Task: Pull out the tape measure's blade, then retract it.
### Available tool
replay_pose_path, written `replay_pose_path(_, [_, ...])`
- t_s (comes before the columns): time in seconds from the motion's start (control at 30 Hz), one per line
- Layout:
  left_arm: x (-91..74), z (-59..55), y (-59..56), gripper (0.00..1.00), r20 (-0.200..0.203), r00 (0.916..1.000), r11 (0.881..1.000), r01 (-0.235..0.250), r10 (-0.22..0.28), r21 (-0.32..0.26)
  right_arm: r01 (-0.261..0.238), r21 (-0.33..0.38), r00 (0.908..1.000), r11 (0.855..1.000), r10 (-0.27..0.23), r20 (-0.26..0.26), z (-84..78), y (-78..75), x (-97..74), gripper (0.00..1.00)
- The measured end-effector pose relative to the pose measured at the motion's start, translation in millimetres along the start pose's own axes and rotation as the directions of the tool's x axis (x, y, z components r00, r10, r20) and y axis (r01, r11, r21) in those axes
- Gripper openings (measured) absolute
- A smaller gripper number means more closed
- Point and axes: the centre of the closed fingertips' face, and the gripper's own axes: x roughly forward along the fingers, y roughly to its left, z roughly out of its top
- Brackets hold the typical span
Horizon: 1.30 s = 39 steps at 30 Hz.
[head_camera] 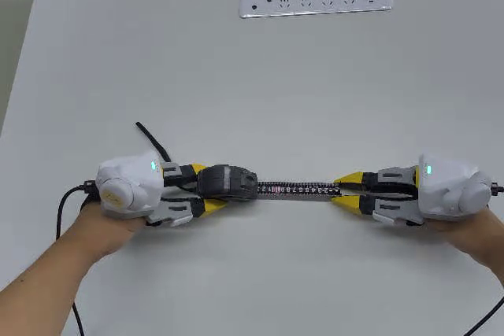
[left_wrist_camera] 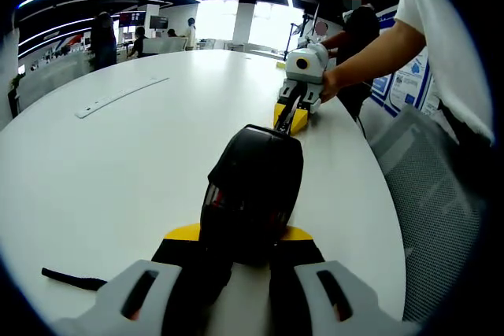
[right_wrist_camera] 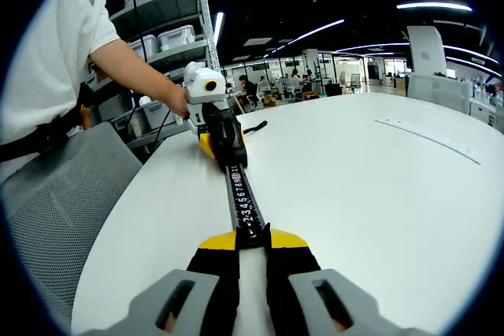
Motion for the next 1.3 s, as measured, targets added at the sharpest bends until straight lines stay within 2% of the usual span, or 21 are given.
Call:
replay_pose_path(1.03, [0.7, -0.4, -0.9, 0.27, -0.009, 0.9999, 1.0, -0.005, 0.005, 0.002, 0.022, 0.039, 0.9997, 0.999, -0.022, 0.011, -14.5, -8.8, -36.0, 0.09])
replay_pose_path(1.3, [0.8, -0.5, -0.7, 0.27, -0.012, 0.9999, 1.0, -0.005, 0.005, 0.002, 0.027, 0.047, 0.9995, 0.999, -0.028, 0.017, -15.1, -10.4, -40.2, 0.09])
